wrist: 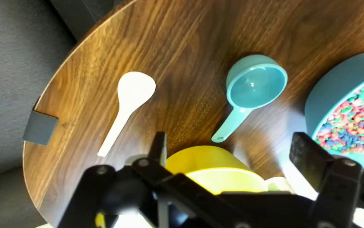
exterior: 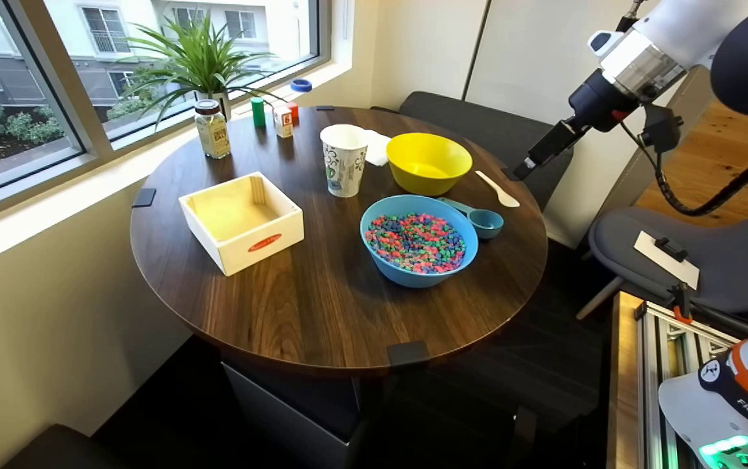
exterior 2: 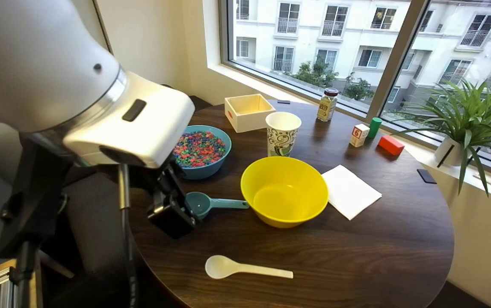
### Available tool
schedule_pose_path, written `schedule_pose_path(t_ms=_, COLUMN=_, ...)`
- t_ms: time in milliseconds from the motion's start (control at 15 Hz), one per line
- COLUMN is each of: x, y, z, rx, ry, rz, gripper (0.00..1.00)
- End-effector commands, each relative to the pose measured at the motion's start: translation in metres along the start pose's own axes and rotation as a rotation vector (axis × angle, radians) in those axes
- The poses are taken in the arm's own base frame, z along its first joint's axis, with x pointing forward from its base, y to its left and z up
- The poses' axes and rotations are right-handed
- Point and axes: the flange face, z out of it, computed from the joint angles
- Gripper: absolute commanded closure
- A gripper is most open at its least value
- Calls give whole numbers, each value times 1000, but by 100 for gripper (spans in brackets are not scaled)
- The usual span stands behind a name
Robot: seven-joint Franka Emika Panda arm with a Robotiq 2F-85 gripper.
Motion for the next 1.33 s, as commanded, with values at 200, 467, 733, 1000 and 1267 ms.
schedule_pose_path(t_ms=200, x=38, y=-19, z=40, rx=26, ry=-8, rz=72, gripper=0)
schedule_pose_path(t_ms=467, x=51, y=-31, z=60, rx=24, ry=-40, rz=114, gripper=0)
schedule_pose_path(t_ms=733, x=55, y=-37, z=81, rx=-13, ry=-80, rz=137, gripper=0)
schedule_pose_path(t_ms=1000, x=55, y=-42, z=100, rx=-53, ry=-111, rz=170, gripper=0)
schedule_pose_path(t_ms=1267, x=58, y=-43, z=111, rx=-81, ry=-96, rz=167, gripper=0)
